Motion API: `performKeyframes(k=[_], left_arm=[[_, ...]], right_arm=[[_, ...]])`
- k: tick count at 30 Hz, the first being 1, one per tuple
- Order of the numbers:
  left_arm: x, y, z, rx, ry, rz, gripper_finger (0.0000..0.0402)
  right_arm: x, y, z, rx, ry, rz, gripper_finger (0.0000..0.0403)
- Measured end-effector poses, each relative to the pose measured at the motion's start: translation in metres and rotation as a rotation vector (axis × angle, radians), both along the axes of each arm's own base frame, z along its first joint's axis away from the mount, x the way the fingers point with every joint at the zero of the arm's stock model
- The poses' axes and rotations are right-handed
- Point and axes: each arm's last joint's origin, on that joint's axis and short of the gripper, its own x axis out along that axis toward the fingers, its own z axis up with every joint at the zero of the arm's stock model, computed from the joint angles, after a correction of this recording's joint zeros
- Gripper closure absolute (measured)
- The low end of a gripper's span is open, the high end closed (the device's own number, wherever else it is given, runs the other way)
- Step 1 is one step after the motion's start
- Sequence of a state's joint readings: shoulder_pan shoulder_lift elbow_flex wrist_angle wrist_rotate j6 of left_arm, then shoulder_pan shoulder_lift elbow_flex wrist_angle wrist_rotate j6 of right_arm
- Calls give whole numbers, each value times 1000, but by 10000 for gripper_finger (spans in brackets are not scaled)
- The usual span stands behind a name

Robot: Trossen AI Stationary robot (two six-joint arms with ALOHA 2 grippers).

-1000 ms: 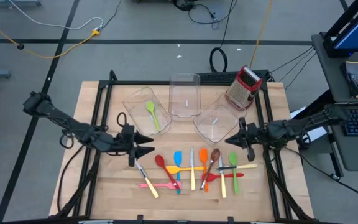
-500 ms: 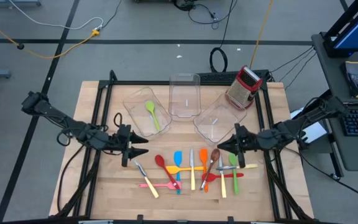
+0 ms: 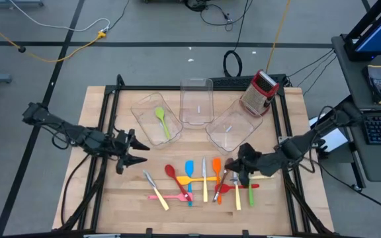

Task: Pick & Place Kitchen Items
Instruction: Put the brown serving spoon into the left transparent bin

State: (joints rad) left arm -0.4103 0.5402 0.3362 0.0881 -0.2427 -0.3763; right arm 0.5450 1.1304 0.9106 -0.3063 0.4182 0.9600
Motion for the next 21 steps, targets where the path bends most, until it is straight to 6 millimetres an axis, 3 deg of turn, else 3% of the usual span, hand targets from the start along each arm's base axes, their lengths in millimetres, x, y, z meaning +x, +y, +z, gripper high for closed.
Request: performKeyframes(k=[7,15,21], left_arm=[[-3,6,-6,-18,25,17,160],[-2,10,-7,-30,28,45,160],[-1,12,-7,-16,26,63,160]], right_arm=[[4,6,13,83,302,-58,403],[10,16,1,315,508,-33,403],[15,19,-6,465,585,-147,403]])
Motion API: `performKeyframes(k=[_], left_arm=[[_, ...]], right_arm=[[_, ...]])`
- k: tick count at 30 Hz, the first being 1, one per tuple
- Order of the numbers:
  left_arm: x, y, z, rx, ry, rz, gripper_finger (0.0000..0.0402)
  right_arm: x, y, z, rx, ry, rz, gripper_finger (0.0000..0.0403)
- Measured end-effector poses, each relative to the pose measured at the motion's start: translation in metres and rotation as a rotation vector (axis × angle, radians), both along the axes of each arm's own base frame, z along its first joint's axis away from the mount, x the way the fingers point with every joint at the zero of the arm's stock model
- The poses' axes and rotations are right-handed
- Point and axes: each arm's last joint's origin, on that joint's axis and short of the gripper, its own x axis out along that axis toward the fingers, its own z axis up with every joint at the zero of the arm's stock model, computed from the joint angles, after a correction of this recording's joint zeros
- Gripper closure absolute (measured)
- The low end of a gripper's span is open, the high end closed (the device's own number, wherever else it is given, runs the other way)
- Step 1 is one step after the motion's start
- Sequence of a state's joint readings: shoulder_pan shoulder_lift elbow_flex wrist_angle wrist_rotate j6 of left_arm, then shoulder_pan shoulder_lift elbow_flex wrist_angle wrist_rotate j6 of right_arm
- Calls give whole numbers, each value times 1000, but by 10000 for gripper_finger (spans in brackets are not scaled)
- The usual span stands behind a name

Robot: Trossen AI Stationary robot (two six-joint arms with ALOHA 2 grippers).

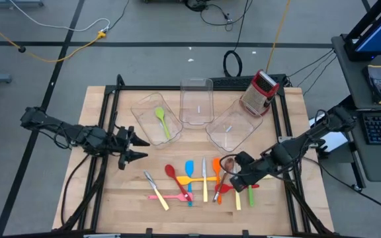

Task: Pick & Place Kitchen Items
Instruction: Put the brown serving spoon into the left transparent bin

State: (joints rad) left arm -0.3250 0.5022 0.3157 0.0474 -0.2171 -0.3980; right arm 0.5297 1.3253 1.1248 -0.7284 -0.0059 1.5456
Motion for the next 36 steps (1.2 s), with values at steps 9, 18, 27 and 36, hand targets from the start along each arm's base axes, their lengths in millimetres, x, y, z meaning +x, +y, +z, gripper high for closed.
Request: performKeyframes(k=[9,18,27,36], left_arm=[[1,3,-1,57,7,-47,160],[0,3,0,116,-17,-231,160],[1,9,-1,113,-7,-200,160],[2,13,-1,111,-4,-175,160]], right_arm=[[5,2,-7,121,93,-322,403],[28,15,-31,224,155,-502,403],[44,20,-38,305,140,-493,403],[41,20,-44,283,150,-438,403]])
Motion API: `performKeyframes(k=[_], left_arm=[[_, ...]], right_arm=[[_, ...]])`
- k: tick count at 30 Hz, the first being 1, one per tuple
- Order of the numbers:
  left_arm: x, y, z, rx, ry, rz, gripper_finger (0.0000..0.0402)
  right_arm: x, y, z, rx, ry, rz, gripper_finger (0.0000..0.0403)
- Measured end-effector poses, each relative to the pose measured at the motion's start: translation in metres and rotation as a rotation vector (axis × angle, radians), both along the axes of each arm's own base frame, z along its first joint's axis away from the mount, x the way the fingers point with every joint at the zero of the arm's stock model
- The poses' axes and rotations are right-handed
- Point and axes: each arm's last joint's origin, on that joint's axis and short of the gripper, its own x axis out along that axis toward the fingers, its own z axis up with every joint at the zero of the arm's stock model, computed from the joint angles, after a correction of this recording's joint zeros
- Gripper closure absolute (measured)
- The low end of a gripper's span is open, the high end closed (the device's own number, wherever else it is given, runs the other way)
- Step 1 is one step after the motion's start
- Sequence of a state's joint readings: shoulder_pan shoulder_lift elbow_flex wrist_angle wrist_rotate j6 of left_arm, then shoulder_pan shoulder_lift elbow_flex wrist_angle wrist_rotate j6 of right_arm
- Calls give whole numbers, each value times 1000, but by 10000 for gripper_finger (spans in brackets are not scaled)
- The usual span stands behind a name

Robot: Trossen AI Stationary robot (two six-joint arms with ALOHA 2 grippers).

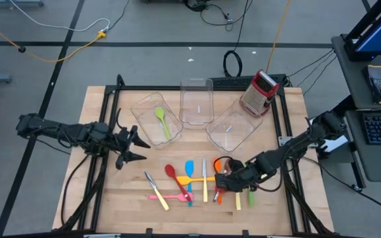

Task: Pick & Place Kitchen Items
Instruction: Put the brown serving spoon into the left transparent bin

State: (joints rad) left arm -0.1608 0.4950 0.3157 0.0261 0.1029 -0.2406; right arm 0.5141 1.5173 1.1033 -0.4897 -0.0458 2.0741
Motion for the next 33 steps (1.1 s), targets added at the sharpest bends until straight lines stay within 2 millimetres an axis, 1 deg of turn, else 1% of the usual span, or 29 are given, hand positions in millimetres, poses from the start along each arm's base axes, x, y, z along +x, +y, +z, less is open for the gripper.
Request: performKeyframes(k=[4,9,16,22,33], left_arm=[[0,1,0,1,0,3,160],[0,1,0,3,-1,2,160],[0,1,0,3,-1,2,160],[0,1,0,4,-1,2,160],[0,1,0,4,-1,2,160]], right_arm=[[-2,1,-2,27,23,17,403],[-1,1,-2,44,27,-12,403],[3,3,2,35,-56,60,403],[4,4,3,-7,-106,137,403],[5,3,3,-15,-113,142,403]])
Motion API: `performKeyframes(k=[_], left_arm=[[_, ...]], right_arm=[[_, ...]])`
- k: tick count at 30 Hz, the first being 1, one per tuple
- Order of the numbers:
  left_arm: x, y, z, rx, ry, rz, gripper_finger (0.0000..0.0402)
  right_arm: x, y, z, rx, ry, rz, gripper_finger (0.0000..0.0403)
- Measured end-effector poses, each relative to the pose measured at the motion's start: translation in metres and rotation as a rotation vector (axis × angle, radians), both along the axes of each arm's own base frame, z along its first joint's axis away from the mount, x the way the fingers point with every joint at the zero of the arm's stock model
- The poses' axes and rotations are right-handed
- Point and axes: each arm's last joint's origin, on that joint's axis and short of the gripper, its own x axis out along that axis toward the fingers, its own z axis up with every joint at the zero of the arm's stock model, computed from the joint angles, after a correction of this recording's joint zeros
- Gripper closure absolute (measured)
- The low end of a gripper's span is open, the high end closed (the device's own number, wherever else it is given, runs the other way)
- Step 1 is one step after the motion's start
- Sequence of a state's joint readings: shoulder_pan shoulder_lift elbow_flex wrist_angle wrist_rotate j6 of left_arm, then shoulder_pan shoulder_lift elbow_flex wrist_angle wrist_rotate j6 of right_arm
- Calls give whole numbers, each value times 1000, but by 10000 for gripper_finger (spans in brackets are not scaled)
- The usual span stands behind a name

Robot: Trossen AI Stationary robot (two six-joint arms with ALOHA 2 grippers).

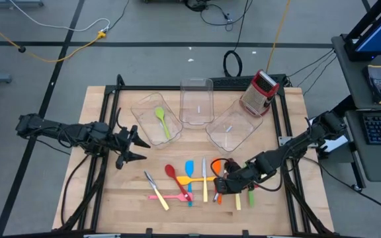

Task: Pick & Place Kitchen Items
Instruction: Put the brown serving spoon into the left transparent bin

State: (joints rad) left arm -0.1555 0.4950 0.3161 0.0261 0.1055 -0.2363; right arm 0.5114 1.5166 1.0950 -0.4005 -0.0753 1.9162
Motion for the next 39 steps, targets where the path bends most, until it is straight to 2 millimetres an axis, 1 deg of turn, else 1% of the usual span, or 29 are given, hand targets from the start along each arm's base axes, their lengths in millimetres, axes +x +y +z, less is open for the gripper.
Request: performKeyframes(k=[8,17,35,39], left_arm=[[0,0,0,0,0,0,160],[0,0,0,-1,1,1,160],[0,0,0,3,-1,1,160],[0,0,0,3,0,1,160]], right_arm=[[1,0,0,-27,-30,46,403],[1,-1,0,-50,-39,-7,403],[2,-2,0,-83,-60,40,403],[2,-5,-1,-88,-40,21,403]])
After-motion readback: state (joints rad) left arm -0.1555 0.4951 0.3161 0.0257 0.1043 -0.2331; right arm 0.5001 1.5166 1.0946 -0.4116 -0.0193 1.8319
